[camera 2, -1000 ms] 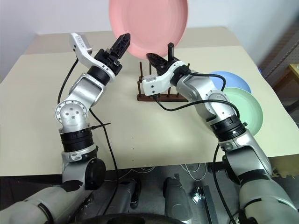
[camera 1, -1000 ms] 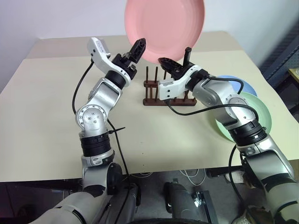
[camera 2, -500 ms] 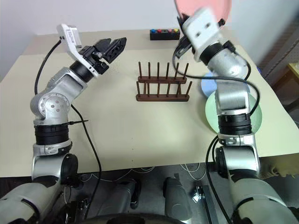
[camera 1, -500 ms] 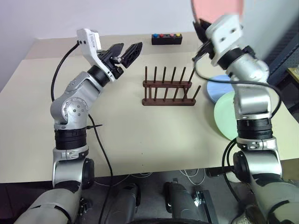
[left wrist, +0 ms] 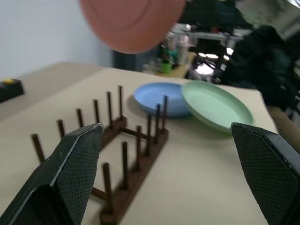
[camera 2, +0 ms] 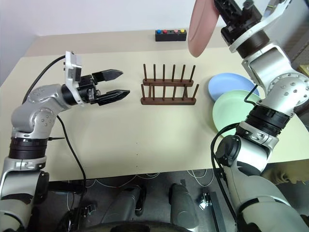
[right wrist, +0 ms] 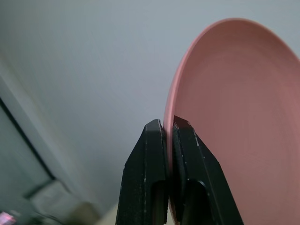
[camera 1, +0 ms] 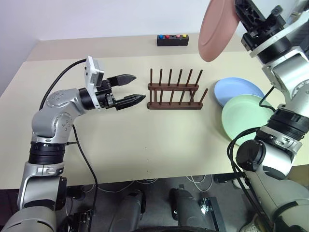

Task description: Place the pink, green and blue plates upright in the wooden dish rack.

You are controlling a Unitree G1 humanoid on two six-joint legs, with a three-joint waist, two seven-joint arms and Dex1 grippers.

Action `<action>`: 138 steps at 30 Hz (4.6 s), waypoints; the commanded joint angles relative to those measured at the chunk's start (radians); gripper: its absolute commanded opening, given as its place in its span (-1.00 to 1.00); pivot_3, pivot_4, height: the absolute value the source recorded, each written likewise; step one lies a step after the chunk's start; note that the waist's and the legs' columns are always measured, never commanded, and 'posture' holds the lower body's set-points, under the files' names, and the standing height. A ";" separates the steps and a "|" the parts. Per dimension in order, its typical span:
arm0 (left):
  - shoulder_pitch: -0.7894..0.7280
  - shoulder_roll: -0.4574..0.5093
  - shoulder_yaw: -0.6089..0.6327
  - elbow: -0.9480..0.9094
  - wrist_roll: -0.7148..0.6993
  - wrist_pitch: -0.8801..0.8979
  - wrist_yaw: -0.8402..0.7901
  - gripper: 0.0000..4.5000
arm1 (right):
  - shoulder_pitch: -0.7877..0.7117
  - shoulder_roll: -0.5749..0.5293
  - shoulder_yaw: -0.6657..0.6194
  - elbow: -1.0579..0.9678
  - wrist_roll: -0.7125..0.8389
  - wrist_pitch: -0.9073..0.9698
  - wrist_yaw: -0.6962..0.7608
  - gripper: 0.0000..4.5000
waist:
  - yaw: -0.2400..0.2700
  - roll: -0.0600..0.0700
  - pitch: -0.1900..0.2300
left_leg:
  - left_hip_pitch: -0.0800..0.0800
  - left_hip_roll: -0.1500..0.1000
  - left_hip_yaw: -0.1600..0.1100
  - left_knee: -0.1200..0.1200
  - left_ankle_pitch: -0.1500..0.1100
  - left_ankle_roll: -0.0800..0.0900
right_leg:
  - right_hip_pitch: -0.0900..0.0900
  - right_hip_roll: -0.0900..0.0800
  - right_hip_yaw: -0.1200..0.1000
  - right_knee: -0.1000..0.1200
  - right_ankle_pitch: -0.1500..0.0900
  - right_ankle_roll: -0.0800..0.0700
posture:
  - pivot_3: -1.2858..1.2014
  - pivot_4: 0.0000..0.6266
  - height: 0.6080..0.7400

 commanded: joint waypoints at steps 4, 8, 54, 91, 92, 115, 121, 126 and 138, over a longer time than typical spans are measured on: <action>-0.010 0.007 0.039 -0.001 -0.008 -0.032 -0.040 0.98 | 0.031 -0.029 -0.020 0.000 0.129 0.035 -0.087 -1.00 | -0.001 0.000 0.000 | 0.000 0.000 0.000 0.000 0.000 0.000 | 0.000 0.000 0.000 0.000 0.000 0.000 | 0.03 -0.52 1.00; -0.003 0.001 0.046 0.002 -0.003 -0.043 -0.032 0.98 | 0.096 -0.023 -0.041 0.022 0.209 0.030 -0.112 -1.00 | 0.000 0.000 0.000 | 0.000 0.000 0.000 0.001 0.000 0.001 | 0.000 0.000 0.000 0.000 0.000 0.000 | 0.03 -0.52 1.00; -0.019 -0.002 0.055 0.005 0.028 -0.056 0.001 1.00 | 0.244 -0.114 0.170 0.067 -0.045 -0.103 0.157 0.76 | 0.000 0.001 0.000 | 0.000 0.001 0.001 0.001 0.000 0.001 | 0.000 0.001 0.000 0.000 0.000 0.000 | 0.03 -0.52 1.00; -0.039 -0.036 -0.105 -0.004 0.069 -0.109 -0.302 1.00 | 1.109 -0.731 0.167 -0.617 -0.421 0.014 0.470 0.99 | 0.008 0.002 0.000 | -0.001 0.002 0.001 0.003 -0.002 0.003 | 0.006 0.001 -0.002 -0.010 -0.002 -0.002 | 0.03 -0.52 1.00; -0.039 -0.039 -0.106 -0.003 0.073 -0.113 -0.303 1.00 | 1.110 -0.723 0.177 -0.619 -0.429 0.011 0.463 0.99 | 0.007 0.002 0.000 | -0.001 0.002 0.001 0.003 -0.002 0.004 | 0.006 0.001 -0.002 -0.011 -0.002 -0.002 | 0.03 -0.52 1.00; -0.019 -0.010 -0.090 -0.018 0.083 -0.113 -0.273 1.00 | 1.096 -0.732 0.482 -0.470 -0.789 -0.202 0.497 -1.00 | 0.009 0.002 0.000 | -0.001 0.002 0.001 0.003 -0.002 0.004 | 0.006 0.001 -0.002 -0.012 0.000 0.001 | 0.03 -0.52 1.00; -0.039 -0.013 -0.086 0.008 0.080 -0.107 -0.268 1.00 | 1.110 -0.768 0.402 -0.498 -0.776 -0.184 0.565 -1.00 | 0.009 0.002 0.000 | -0.001 0.002 0.001 0.003 -0.002 0.004 | 0.006 0.001 -0.002 -0.012 0.000 0.001 | 0.03 -0.52 1.00; -0.042 -0.022 -0.087 0.019 0.080 -0.115 -0.264 1.00 | 1.049 -0.768 0.273 -0.503 -0.705 -0.138 0.622 -1.00 | 0.007 0.002 0.000 | -0.001 0.002 0.001 0.004 -0.002 0.004 | 0.006 0.001 -0.002 -0.012 0.000 0.001 | 0.03 -0.52 1.00; -0.052 -0.020 -0.065 0.028 0.053 -0.085 -0.261 1.00 | 0.741 -0.793 0.181 -0.340 -0.692 -0.172 0.585 -1.00 | 0.006 0.002 0.000 | -0.001 0.002 0.002 0.004 -0.002 0.004 | 0.006 0.001 -0.002 -0.012 0.000 0.001 | 0.03 -0.52 1.00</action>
